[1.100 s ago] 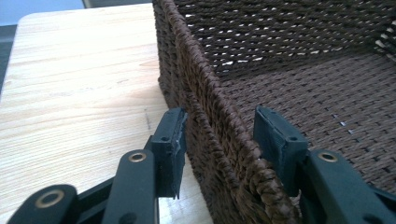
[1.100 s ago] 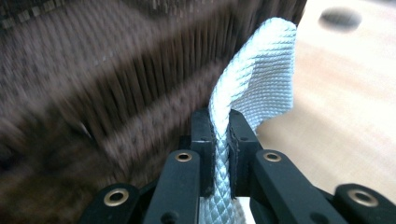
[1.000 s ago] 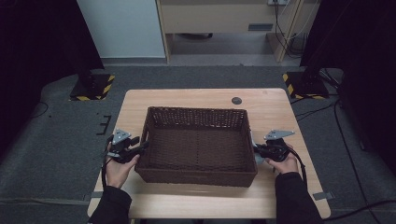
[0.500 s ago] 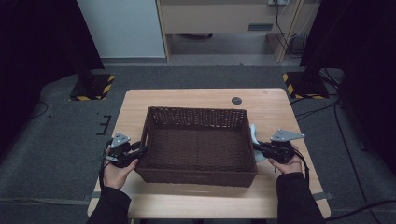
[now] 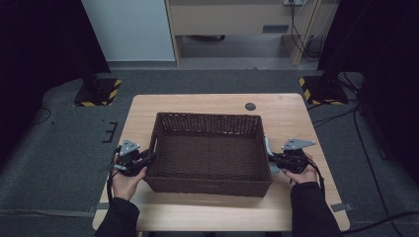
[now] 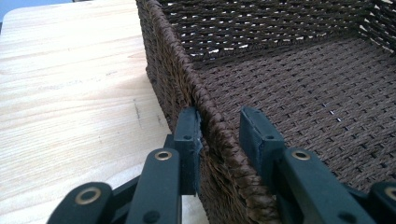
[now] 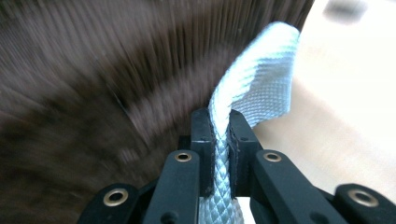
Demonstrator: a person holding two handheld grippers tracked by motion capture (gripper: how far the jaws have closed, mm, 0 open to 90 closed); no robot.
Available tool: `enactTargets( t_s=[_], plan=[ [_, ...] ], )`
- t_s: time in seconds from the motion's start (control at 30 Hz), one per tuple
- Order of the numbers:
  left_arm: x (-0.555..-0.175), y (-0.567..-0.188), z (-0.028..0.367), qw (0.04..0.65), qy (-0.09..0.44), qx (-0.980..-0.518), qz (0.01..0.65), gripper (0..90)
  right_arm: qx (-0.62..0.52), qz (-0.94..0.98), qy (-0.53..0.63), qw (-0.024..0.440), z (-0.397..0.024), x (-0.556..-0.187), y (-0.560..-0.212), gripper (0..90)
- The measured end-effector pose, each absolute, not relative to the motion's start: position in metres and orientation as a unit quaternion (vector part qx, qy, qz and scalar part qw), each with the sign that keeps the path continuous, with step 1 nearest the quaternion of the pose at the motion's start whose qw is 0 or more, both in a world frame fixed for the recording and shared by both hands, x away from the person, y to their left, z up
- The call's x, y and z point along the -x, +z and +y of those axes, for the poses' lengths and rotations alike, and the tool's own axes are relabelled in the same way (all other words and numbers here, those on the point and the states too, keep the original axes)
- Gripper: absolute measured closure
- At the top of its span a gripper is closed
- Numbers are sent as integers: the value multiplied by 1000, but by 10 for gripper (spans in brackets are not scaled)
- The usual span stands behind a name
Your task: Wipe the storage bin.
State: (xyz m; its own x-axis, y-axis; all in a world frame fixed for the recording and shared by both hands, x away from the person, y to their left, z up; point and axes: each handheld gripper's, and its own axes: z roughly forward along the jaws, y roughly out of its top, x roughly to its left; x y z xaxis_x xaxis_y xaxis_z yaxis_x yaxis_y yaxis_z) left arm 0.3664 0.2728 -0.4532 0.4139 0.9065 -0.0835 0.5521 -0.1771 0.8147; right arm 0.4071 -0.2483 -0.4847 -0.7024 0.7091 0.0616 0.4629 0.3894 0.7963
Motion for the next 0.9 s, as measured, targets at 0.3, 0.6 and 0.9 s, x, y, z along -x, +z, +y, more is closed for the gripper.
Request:
enactTargets(
  t_s=[0.3, 0.6, 0.9],
  plan=[
    [-376, -454, 275, 411, 216, -736, 493, 667, -330, 806, 468, 151, -249, -398, -466, 840],
    [-371, -454, 277, 413, 230, -734, 487, 562, -345, 847, 390, 106, -243, -408, -503, 840],
    [-368, -454, 278, 415, 228, -738, 481, 509, -354, 829, 414, 127, -251, -400, -488, 840]
  ],
)
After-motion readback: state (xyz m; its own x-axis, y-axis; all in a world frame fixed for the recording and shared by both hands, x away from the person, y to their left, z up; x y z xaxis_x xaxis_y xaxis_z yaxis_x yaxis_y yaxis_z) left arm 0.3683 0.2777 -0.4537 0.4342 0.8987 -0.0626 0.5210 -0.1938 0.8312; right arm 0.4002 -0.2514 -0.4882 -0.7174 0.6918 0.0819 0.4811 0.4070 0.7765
